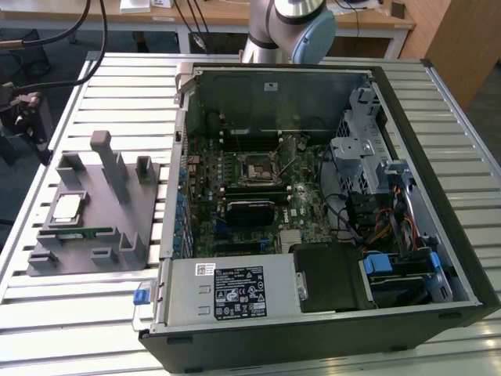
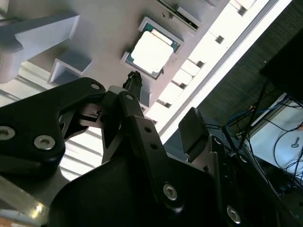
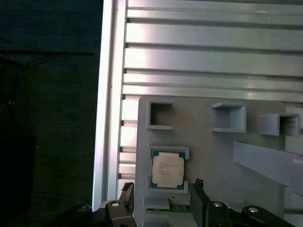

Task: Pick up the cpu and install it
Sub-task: 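Pick up the cpu and move it towards the insertion slot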

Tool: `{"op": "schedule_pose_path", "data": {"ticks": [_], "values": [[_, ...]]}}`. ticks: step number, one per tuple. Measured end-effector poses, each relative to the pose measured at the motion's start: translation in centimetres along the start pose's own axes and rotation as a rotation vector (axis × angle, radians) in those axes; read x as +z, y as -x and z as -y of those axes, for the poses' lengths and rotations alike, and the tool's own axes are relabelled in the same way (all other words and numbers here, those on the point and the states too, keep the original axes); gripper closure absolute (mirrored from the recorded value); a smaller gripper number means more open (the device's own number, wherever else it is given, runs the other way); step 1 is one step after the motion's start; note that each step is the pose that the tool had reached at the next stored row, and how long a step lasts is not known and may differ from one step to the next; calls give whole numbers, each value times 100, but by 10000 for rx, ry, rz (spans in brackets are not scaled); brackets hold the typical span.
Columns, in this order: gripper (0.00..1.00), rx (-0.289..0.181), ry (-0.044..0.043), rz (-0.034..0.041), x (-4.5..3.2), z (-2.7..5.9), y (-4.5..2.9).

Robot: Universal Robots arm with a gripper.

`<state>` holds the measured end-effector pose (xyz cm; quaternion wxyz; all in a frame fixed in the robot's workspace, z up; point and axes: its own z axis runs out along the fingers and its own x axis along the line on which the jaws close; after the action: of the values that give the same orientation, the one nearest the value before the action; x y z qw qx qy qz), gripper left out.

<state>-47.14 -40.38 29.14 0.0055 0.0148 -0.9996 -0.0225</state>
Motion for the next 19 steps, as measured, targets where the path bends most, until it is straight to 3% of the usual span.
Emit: {"op": "schedule_pose_path", "data": {"ticks": [9, 19], "values": [[41, 0, 1, 3, 114, 5, 2], [41, 0, 0, 6, 217, 11, 51]]}}
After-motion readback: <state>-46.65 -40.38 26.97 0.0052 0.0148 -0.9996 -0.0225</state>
